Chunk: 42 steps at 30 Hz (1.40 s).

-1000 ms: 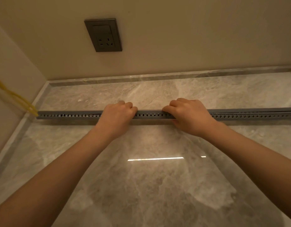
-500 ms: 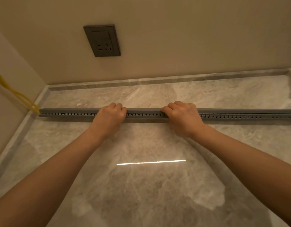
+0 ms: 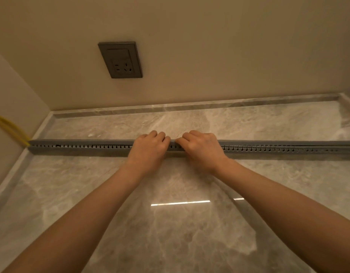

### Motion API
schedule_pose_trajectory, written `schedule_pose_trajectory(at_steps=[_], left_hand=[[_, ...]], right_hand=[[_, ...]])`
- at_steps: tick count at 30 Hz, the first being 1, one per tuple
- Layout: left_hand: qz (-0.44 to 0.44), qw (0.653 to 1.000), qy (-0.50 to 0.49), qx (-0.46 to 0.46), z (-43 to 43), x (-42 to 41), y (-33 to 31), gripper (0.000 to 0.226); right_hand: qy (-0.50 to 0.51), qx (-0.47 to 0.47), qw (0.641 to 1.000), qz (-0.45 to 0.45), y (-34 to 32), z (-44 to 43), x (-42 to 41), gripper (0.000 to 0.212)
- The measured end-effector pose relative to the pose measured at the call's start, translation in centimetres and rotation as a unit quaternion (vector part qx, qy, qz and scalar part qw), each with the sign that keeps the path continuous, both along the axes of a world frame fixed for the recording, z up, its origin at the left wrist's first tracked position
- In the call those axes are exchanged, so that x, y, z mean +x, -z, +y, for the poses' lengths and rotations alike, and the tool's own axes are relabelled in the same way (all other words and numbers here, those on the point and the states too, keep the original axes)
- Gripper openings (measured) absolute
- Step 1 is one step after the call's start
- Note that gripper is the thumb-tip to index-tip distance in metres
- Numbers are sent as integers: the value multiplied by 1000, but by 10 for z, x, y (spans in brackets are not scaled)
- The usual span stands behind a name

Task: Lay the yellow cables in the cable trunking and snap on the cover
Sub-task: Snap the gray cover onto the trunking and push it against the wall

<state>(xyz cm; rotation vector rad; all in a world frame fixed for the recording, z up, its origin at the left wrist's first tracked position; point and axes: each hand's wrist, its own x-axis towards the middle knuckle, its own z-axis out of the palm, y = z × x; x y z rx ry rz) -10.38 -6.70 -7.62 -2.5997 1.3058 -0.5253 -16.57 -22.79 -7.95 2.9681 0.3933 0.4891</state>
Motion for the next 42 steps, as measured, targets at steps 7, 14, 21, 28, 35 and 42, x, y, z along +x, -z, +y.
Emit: schedule_pose_trajectory(at_steps=[7, 14, 21, 28, 35, 42], left_hand=[[-20, 998, -22, 53, -7, 3, -1, 19], [30, 998, -45, 25, -8, 6, 4, 14], [56, 996, -57, 27, -9, 5, 3, 19], [65, 995, -78, 11, -25, -7, 0, 14], [112, 991, -11, -66, -77, -26, 9, 24], [201, 962, 36, -179, -104, -36, 19, 32]], right_hand=[[-22, 26, 998, 48, 6, -11, 8, 28], [30, 69, 993, 95, 0, -65, -15, 35], [94, 61, 988, 108, -4, -114, -46, 42], [83, 68, 990, 90, -1, -118, -50, 37], [73, 89, 990, 80, 1, -119, -50, 35], [62, 125, 989, 58, 4, -120, -52, 30]])
